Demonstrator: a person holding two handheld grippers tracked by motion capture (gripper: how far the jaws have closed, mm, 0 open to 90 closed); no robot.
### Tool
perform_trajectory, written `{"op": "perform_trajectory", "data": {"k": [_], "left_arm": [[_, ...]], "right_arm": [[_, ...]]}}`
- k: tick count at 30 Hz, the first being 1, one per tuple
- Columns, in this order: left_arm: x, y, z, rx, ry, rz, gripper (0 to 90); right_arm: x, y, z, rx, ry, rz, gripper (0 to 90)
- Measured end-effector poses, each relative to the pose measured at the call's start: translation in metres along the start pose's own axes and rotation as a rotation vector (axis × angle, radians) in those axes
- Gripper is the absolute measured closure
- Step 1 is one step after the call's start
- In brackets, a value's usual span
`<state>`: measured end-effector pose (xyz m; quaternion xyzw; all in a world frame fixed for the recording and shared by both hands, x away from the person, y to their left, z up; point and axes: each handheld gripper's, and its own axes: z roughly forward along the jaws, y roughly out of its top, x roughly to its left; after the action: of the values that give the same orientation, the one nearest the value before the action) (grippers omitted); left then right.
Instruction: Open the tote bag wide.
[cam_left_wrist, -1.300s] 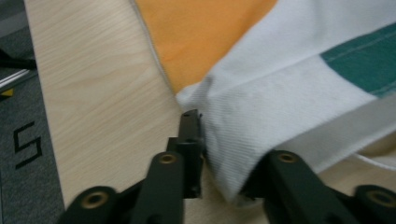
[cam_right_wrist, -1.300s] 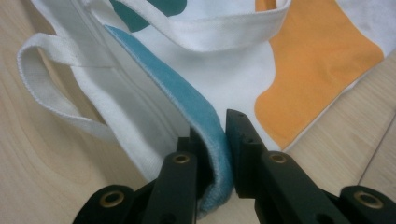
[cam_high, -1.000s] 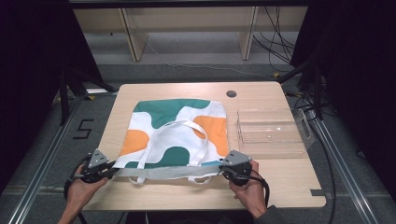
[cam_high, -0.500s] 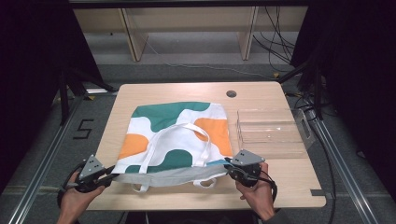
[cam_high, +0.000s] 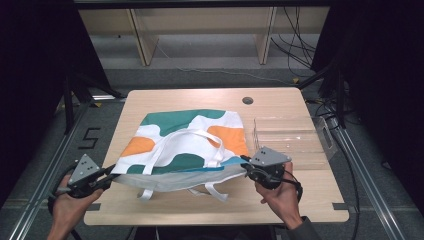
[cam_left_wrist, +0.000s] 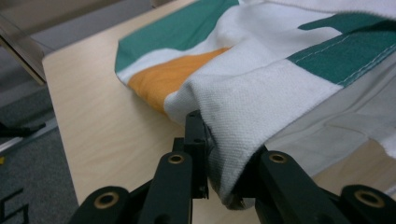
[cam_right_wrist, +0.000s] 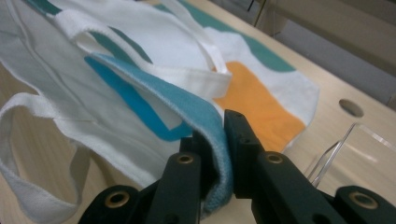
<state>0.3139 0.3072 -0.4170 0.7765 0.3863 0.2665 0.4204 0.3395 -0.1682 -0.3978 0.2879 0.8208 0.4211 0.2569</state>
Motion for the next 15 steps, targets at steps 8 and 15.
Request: {"op": "perform_trajectory", "data": {"k": [8, 15], "left_arm": [[0.014, 0.052, -0.025, -0.118, 0.03, 0.046, 81.0], [0.016, 0.108, -0.053, -0.207, 0.078, 0.124, 82.7]], "right_arm": [[-0.03, 0.056, -0.026, -0.081, 0.021, -0.009, 84.2], [-0.056, 0.103, -0.051, -0.152, 0.007, -0.031, 84.8]]}}
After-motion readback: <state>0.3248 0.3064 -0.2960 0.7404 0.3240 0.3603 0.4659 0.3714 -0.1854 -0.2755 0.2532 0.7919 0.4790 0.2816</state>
